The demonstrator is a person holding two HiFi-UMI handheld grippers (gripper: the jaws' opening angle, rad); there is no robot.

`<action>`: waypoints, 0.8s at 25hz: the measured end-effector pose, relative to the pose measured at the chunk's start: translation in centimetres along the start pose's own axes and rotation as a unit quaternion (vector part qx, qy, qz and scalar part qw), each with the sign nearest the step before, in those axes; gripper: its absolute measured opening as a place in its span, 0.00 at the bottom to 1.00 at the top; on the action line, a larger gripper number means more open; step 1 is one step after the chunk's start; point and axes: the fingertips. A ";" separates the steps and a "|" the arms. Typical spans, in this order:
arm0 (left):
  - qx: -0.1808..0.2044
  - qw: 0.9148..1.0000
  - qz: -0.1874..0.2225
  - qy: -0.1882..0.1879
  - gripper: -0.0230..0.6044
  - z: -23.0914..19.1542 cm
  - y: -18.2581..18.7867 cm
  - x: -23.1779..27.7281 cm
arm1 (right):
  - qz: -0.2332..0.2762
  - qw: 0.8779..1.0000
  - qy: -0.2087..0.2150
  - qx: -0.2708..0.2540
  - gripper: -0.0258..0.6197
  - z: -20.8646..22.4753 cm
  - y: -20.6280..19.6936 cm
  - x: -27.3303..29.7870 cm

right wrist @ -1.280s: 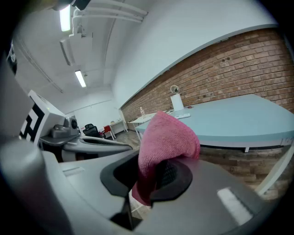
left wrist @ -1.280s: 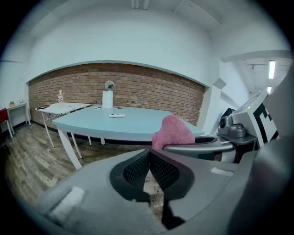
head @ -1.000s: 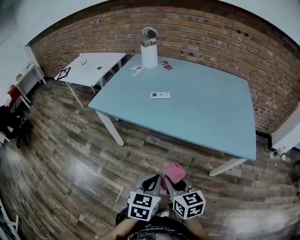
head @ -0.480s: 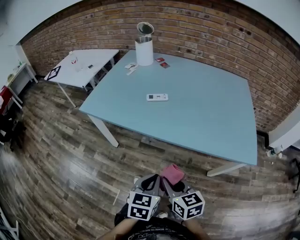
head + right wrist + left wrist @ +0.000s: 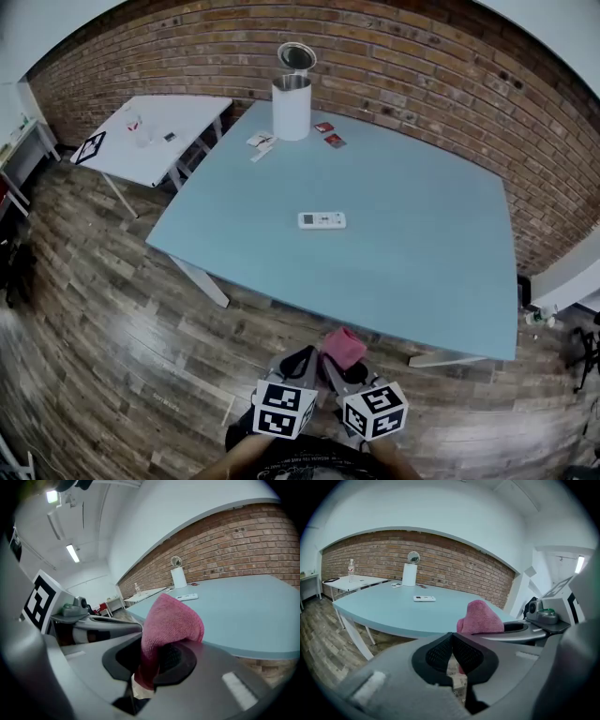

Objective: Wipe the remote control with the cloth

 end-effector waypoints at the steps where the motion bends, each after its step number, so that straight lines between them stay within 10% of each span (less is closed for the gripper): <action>1: -0.002 1.000 0.001 -0.004 0.04 -0.8 0.5 0.2 | -0.001 1.000 -0.003 0.000 0.14 -0.1 0.6 0.7; 12: 0.005 0.999 0.006 -0.035 0.04 -8.3 6.1 2.8 | -0.005 0.999 -0.037 -0.015 0.14 0.2 6.3 7.6; 20: 0.092 0.994 -0.016 -0.063 0.04 -12.9 10.5 5.3 | 0.002 0.997 -0.072 0.007 0.14 1.5 9.3 11.2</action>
Point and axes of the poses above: the fingertips, and each gripper's own axes: x forward along the fingers, z to its right, y out of its top, and after that the axes turned 14 degrees about -y, right-handed
